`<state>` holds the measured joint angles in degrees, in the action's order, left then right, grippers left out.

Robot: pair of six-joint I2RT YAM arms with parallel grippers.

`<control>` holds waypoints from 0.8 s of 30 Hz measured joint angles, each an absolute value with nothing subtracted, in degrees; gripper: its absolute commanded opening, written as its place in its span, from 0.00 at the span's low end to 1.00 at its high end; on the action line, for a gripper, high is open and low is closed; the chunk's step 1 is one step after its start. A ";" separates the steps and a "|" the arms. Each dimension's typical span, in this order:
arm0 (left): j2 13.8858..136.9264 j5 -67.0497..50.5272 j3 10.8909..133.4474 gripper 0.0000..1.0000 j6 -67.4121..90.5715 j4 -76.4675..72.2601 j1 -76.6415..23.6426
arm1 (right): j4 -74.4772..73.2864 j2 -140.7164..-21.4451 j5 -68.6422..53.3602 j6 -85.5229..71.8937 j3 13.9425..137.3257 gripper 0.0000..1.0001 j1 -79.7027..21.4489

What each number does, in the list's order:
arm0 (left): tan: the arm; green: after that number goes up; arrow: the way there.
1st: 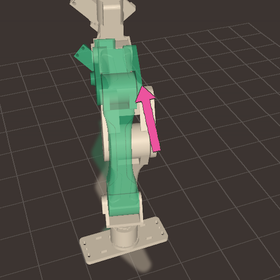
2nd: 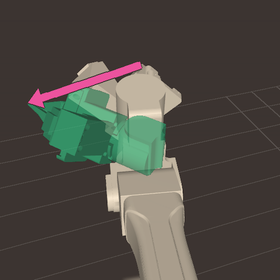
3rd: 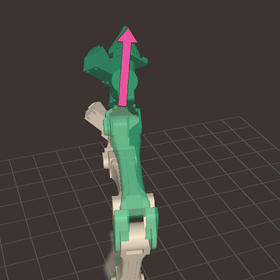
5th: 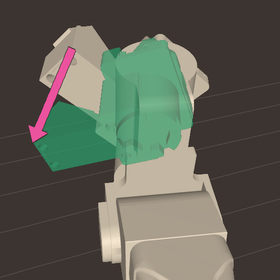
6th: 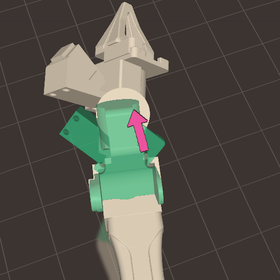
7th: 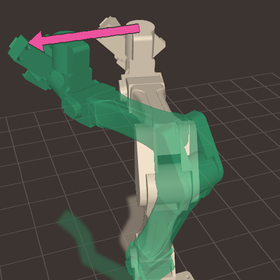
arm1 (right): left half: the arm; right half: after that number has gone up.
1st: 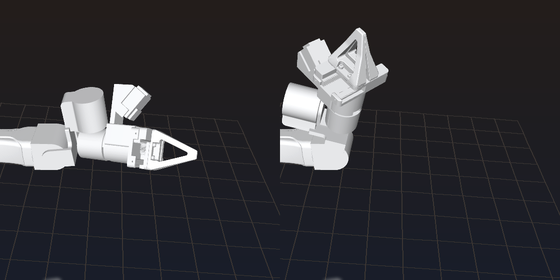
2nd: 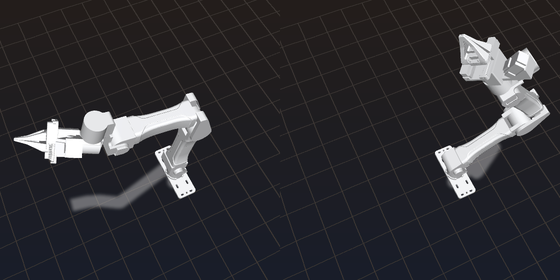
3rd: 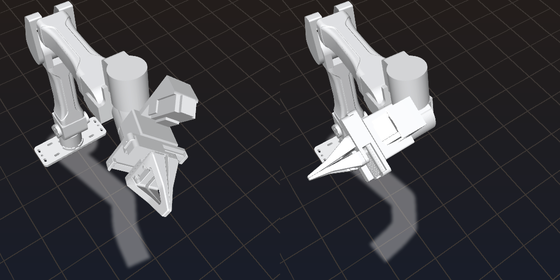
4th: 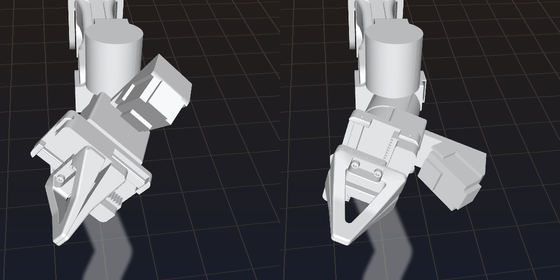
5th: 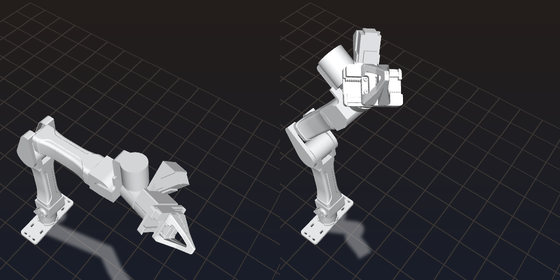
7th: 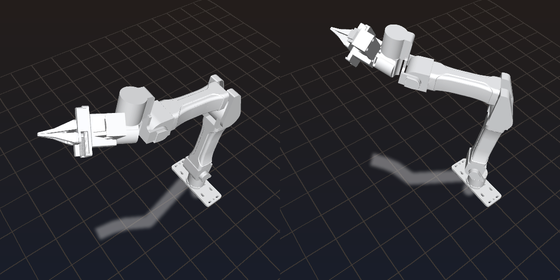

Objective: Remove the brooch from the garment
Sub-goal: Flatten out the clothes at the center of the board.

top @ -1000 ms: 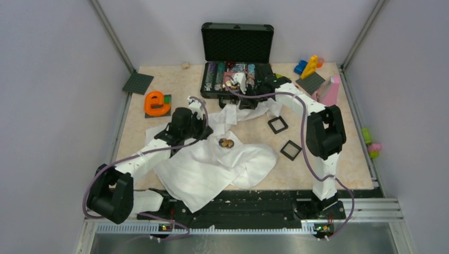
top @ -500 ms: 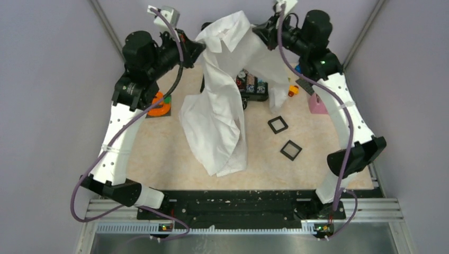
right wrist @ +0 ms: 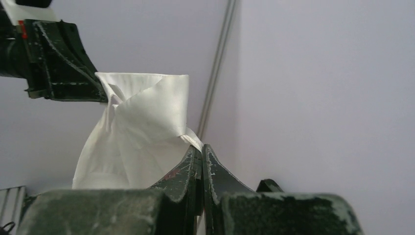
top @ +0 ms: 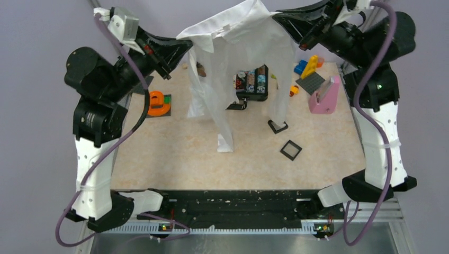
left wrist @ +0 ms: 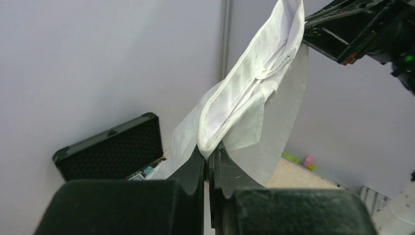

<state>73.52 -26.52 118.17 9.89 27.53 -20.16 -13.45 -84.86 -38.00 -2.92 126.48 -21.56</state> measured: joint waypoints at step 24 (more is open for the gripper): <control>79.77 -23.53 81.10 0.00 21.26 24.40 -8.95 | -12.64 -98.94 -39.33 -22.76 105.10 0.00 -21.58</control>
<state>79.77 -23.53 81.10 21.26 24.40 -8.95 -12.64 -98.94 -39.33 -22.76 105.10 -21.58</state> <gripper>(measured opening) 0.026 0.009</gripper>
